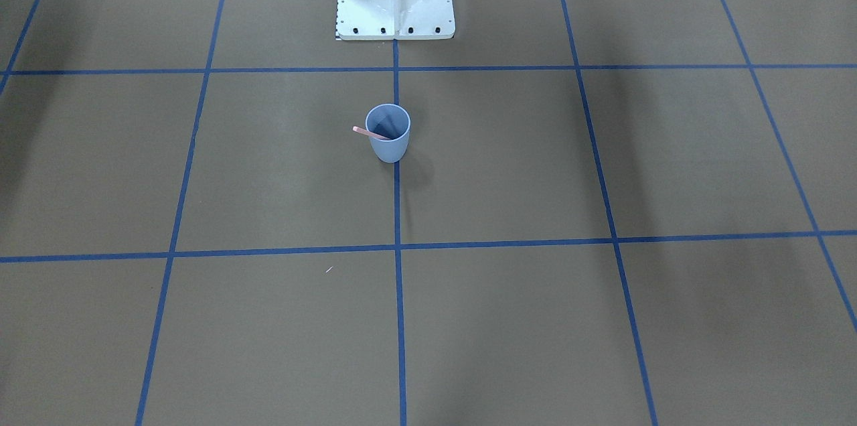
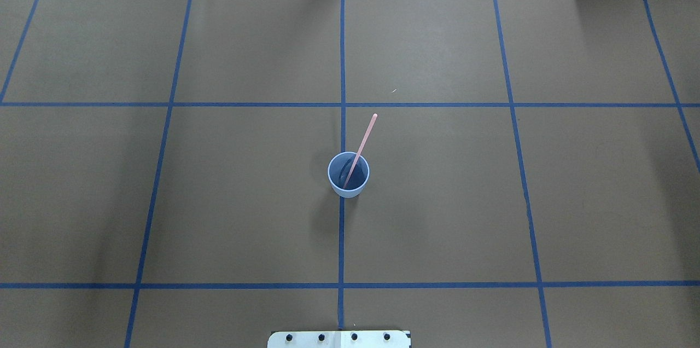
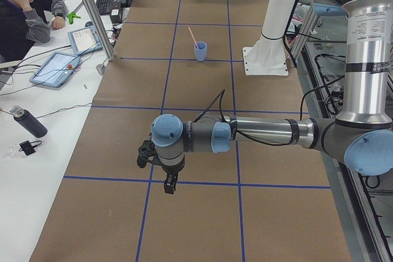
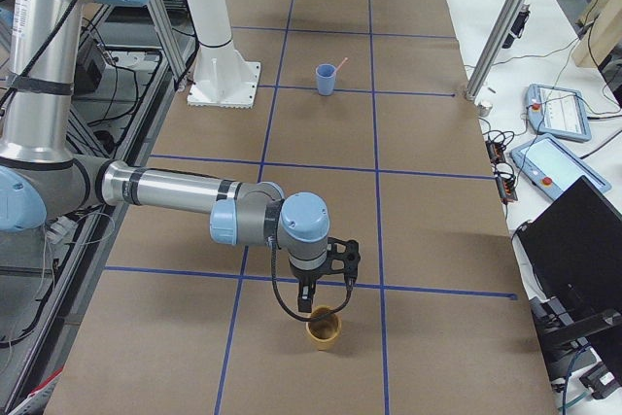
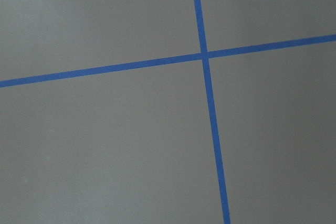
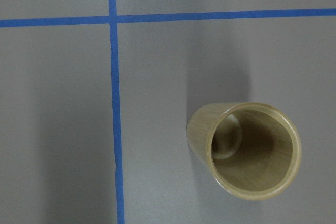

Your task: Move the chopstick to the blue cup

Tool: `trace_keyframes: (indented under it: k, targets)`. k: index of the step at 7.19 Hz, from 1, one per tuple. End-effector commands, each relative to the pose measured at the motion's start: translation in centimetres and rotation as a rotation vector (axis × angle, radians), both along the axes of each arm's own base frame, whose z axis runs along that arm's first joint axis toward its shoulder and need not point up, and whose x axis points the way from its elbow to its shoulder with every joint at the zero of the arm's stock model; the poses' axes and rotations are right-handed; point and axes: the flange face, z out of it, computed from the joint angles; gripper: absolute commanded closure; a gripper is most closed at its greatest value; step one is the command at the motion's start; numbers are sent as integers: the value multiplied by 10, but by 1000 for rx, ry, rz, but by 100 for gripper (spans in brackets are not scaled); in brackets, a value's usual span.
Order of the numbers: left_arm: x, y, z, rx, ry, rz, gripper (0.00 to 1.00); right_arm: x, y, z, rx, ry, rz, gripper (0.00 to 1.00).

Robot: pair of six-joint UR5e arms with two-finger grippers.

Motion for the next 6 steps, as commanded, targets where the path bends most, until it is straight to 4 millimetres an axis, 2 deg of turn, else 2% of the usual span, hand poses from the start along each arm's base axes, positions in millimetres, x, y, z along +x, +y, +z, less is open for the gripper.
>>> trace_keyframes:
  k: [1,6]
  targets:
    - [0,1,0,-2,0,0,1,0,5,2,-1,-1,-4,0]
    - [0,4,2,-3,0,1,1,0,5,2,-2,-1,-6,0]
